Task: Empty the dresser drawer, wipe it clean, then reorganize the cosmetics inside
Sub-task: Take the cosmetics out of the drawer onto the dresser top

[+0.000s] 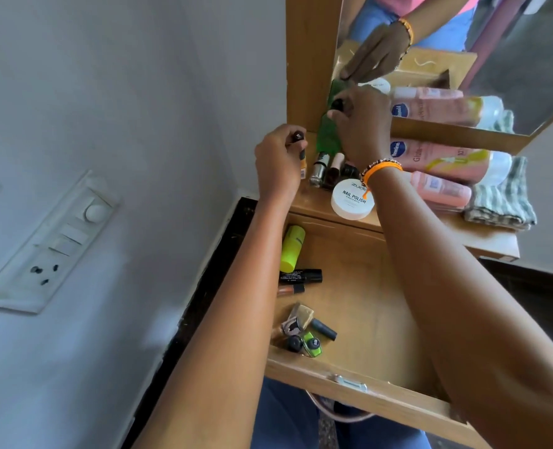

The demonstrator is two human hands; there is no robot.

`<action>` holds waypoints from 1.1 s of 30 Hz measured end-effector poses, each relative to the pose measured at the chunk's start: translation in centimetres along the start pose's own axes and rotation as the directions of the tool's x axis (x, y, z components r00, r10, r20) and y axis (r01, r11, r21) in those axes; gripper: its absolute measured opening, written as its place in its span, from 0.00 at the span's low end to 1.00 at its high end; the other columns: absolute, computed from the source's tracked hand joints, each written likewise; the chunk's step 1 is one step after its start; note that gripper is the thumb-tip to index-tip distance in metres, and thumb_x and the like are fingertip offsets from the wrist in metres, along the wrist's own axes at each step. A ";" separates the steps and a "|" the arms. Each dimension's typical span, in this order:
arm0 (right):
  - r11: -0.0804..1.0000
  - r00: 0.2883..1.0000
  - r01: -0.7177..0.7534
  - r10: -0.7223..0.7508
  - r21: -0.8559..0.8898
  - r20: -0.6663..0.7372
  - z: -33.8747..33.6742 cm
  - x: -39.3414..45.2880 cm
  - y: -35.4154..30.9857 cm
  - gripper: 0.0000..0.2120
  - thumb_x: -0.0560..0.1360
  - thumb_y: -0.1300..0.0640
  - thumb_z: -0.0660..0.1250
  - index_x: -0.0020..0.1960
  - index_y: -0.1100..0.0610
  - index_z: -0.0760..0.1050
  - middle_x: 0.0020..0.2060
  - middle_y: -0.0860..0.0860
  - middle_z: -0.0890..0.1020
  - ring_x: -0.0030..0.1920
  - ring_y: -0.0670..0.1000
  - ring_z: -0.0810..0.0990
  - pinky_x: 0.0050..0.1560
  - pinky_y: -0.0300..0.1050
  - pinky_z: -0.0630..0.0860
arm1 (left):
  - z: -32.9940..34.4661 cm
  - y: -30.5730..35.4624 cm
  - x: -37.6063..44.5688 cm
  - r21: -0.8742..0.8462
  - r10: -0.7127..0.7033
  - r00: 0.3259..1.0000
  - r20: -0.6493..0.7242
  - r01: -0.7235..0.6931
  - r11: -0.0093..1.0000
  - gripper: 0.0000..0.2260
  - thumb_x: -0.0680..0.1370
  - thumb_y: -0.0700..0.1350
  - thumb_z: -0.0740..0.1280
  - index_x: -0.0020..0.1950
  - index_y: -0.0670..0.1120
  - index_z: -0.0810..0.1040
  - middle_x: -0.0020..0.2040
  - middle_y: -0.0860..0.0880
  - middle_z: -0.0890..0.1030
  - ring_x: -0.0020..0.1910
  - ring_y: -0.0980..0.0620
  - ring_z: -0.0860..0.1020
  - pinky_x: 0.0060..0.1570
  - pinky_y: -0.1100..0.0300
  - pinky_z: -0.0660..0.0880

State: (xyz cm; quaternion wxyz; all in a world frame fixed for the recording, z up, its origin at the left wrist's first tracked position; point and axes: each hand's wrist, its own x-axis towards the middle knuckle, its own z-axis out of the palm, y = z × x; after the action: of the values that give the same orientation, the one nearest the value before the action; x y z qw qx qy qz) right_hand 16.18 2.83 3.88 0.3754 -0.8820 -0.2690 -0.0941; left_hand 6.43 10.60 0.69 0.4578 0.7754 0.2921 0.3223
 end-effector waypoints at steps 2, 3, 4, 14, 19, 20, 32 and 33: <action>1.000 1.000 -0.013 0.013 -0.021 0.003 0.4 0.0 0.2 0.09 0.73 0.56 0.68 0.51 0.59 0.80 0.50 0.55 0.81 0.50 0.53 0.78 0.46 0.39 0.69 | 0.1 0.0 -0.1 0.011 0.014 1.000 0.007 -0.014 1.000 0.07 0.77 0.36 0.65 0.53 0.40 0.81 0.49 0.44 0.83 0.47 0.50 0.81 0.46 0.65 0.77; 1.000 1.000 -0.021 0.021 -0.019 0.003 0.6 -0.1 0.3 0.10 0.73 0.55 0.68 0.51 0.59 0.80 0.50 0.55 0.81 0.49 0.52 0.78 0.46 0.39 0.69 | 0.0 0.0 -0.3 0.018 0.020 1.000 0.013 -0.020 1.000 0.08 0.77 0.36 0.65 0.54 0.41 0.81 0.51 0.44 0.83 0.49 0.51 0.81 0.46 0.69 0.75; 1.000 1.000 -0.025 0.025 -0.015 0.004 0.7 -0.1 0.4 0.10 0.73 0.55 0.68 0.51 0.59 0.79 0.50 0.54 0.81 0.48 0.51 0.77 0.46 0.39 0.68 | 0.0 0.1 -0.3 0.025 0.022 0.999 0.024 -0.023 0.999 0.09 0.77 0.36 0.65 0.55 0.41 0.81 0.52 0.45 0.83 0.51 0.52 0.80 0.47 0.72 0.73; 0.998 1.000 0.002 -0.002 -0.071 0.001 0.5 -0.8 0.5 0.15 0.73 0.53 0.69 0.56 0.60 0.77 0.55 0.56 0.76 0.54 0.54 0.75 0.53 0.41 0.71 | -0.5 -0.1 -1.3 0.049 -0.019 0.995 0.095 0.014 0.999 0.17 0.75 0.35 0.67 0.65 0.41 0.75 0.63 0.46 0.78 0.62 0.50 0.76 0.61 0.59 0.74; 0.997 0.994 0.082 -0.081 0.015 -0.080 -1.5 -5.9 -0.4 0.06 0.71 0.59 0.69 0.46 0.60 0.78 0.49 0.56 0.77 0.45 0.51 0.75 0.45 0.39 0.71 | -2.4 -0.4 -5.6 0.068 -0.087 0.990 -0.107 0.095 0.993 0.06 0.77 0.37 0.65 0.52 0.43 0.78 0.52 0.46 0.80 0.46 0.57 0.76 0.42 0.76 0.69; 0.991 0.990 0.129 -0.128 0.021 -0.058 -1.9 -8.0 -0.6 0.04 0.71 0.59 0.68 0.43 0.60 0.78 0.47 0.56 0.79 0.41 0.49 0.74 0.42 0.37 0.68 | -2.8 -0.9 -6.8 0.093 -0.157 0.982 -0.108 0.168 0.981 0.05 0.77 0.37 0.64 0.48 0.45 0.78 0.49 0.47 0.81 0.44 0.56 0.77 0.40 0.74 0.68; 0.935 0.681 0.210 0.069 -0.285 0.729 3.0 -18.8 4.5 0.07 0.74 0.61 0.64 0.51 0.60 0.75 0.50 0.58 0.78 0.49 0.62 0.79 0.44 0.51 0.75 | -0.5 -3.6 -13.0 0.801 -0.138 0.963 0.230 -0.107 0.590 0.09 0.79 0.43 0.65 0.57 0.41 0.78 0.55 0.44 0.80 0.58 0.44 0.71 0.53 0.54 0.69; 0.930 0.683 0.216 0.074 -0.298 0.727 3.0 -18.7 4.7 0.08 0.73 0.61 0.65 0.51 0.60 0.75 0.51 0.58 0.78 0.49 0.62 0.79 0.44 0.51 0.76 | -0.3 -4.1 -13.3 0.831 -0.120 0.962 0.245 -0.145 0.538 0.09 0.79 0.43 0.64 0.57 0.42 0.78 0.56 0.44 0.80 0.59 0.44 0.70 0.55 0.53 0.67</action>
State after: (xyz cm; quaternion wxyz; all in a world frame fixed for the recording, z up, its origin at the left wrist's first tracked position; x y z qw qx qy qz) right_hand 2.96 -5.25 -8.02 0.0657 -0.8881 -0.4082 0.2007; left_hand -2.72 2.53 -5.98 0.0615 0.9380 0.3393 0.0351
